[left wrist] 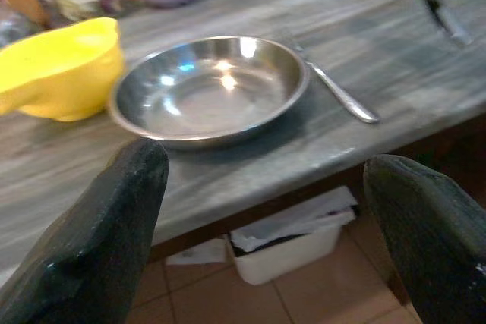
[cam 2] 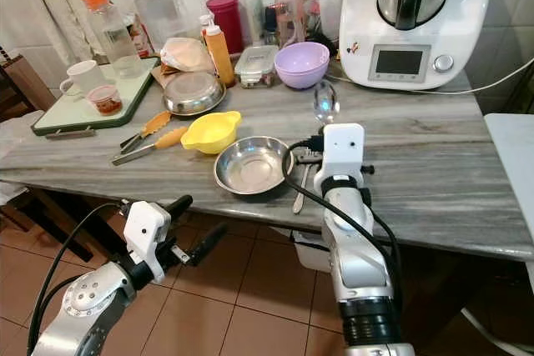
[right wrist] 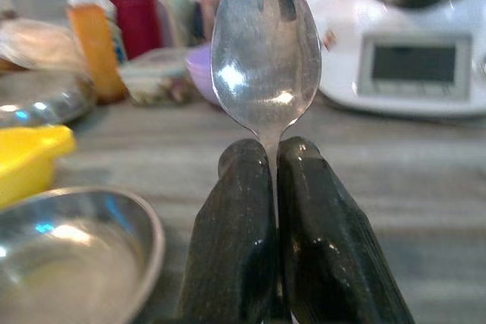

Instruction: Setting the table

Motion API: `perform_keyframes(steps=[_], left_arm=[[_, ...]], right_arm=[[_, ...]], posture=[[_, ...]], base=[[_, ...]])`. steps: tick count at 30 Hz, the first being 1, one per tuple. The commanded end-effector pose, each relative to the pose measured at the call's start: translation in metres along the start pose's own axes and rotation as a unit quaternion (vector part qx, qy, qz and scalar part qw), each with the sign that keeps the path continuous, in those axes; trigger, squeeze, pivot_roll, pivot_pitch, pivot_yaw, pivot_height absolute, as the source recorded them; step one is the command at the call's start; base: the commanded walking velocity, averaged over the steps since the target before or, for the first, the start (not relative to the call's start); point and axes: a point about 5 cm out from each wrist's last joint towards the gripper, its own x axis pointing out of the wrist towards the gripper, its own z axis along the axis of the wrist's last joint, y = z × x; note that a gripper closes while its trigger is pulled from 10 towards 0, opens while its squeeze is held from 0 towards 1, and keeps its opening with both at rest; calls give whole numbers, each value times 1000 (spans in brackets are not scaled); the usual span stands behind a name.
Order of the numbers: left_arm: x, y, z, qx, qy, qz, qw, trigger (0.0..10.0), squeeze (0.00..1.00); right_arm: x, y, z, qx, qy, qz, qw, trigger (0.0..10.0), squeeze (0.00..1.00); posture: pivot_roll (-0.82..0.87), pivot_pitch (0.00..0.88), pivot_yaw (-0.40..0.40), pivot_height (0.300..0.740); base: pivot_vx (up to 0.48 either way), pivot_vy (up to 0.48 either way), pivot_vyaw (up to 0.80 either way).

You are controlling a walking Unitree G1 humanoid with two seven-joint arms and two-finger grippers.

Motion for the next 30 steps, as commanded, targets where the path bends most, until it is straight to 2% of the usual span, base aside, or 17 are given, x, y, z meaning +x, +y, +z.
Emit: perform_keyframes(steps=[1,8,10,15,16,17,18,23,24,30], left_arm=[[0,0,5,7,4,-22,1000,10000,0],[1,0,5,6,11,-41,999,10000,0],[2,-2,5,5,13,-53,998,10000,0],[3,-3,5,4,13,-57,998,10000,0],[4,-4,4,1,13,-60,998,10000,0],[4,-4,4,1,13,-60,998,10000,0],[5,-5,3,-1,14,-62,998,10000,0],[7,-6,4,-3,15,-66,998,10000,0],[10,-4,6,-3,16,-67,998,10000,0],[9,-5,5,2,17,-69,997,10000,0]], right_arm=[[-2,-4,-1,27,15,-22,999,10000,0],[-3,-17,-16,66,69,-58,994,10000,0],[-2,-21,-23,88,93,-66,990,10000,0],[0,-23,-23,96,97,-67,988,10000,0],[2,-23,-26,121,111,-72,984,10000,0],[2,-23,-26,121,111,-72,984,10000,0],[4,-22,-27,139,122,-71,980,10000,0],[8,-14,-27,167,135,-59,975,10000,0],[10,-7,-28,192,145,-52,969,10000,0],[14,7,-30,238,169,-37,956,10000,0]], posture=[[-169,41,184,740],[-187,52,194,740],[-192,53,195,740],[-197,54,195,740],[-200,52,193,740],[-200,52,193,740],[-200,52,193,740],[-197,48,191,740],[-196,47,191,740],[-190,43,192,740]], base=[[0,0,0],[0,0,0],[0,0,0],[0,0,0],[0,0,0],[0,0,0],[0,0,0],[0,0,0],[0,0,0],[0,0,0]])
